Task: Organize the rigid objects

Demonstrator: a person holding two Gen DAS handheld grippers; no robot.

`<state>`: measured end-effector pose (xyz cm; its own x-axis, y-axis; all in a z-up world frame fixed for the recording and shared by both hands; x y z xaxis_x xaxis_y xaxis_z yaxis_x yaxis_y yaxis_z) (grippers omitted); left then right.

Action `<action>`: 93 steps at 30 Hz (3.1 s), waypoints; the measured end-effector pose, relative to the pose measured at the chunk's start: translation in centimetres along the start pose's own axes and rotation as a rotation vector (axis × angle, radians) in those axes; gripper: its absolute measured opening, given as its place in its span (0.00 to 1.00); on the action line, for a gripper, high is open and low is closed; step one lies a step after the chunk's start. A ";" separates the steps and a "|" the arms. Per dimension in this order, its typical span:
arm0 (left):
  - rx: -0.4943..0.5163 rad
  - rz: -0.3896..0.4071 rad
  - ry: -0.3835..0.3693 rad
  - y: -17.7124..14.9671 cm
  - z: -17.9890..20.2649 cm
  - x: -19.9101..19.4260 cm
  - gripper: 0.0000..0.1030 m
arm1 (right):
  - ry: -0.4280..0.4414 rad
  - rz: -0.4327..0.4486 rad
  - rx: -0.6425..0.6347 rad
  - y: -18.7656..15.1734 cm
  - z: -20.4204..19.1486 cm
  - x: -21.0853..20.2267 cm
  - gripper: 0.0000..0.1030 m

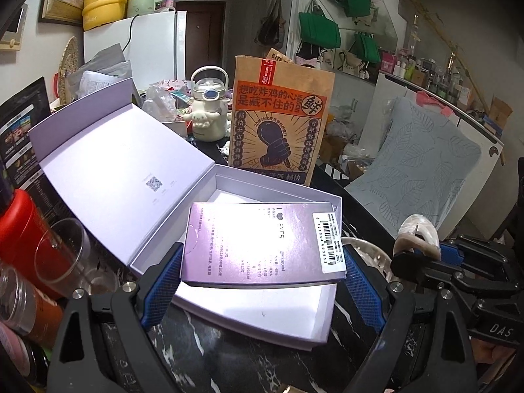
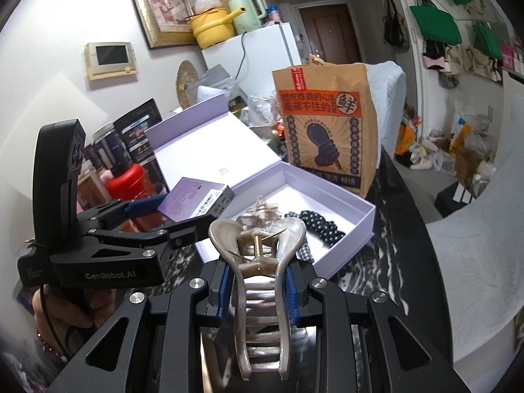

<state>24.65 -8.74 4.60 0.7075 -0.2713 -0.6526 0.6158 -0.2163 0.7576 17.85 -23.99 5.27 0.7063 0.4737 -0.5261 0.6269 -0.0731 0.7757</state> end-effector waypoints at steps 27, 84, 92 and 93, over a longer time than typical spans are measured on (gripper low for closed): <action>-0.013 0.019 0.077 5.1 -3.9 5.8 0.90 | -0.058 0.025 -0.055 5.6 3.7 5.2 0.26; 0.023 -0.237 0.089 -0.6 -3.8 14.1 0.90 | -0.147 -0.107 -0.087 1.9 5.3 13.7 0.26; 0.024 -0.250 0.094 -0.7 -3.7 14.3 0.90 | -0.156 -0.125 -0.094 2.0 5.1 14.0 0.27; 0.023 -0.254 0.090 -0.7 -3.8 14.4 0.91 | -0.159 -0.130 -0.093 2.1 5.1 14.1 0.28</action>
<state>35.66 -8.94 -5.38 0.5600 -0.1209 -0.8196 0.7701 -0.2887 0.5688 30.80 -21.94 -2.33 0.6692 0.3290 -0.6662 0.6882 0.0637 0.7227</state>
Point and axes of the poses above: each gripper's, at about its wrist camera, not at the fingertips, and x roughly the way its jaws point, z to its right, y to its top, the point moved 2 cm from there along x, roughly the way its jaws point, and after that the axes turned 7 degrees about y, right-handed, at the moved point
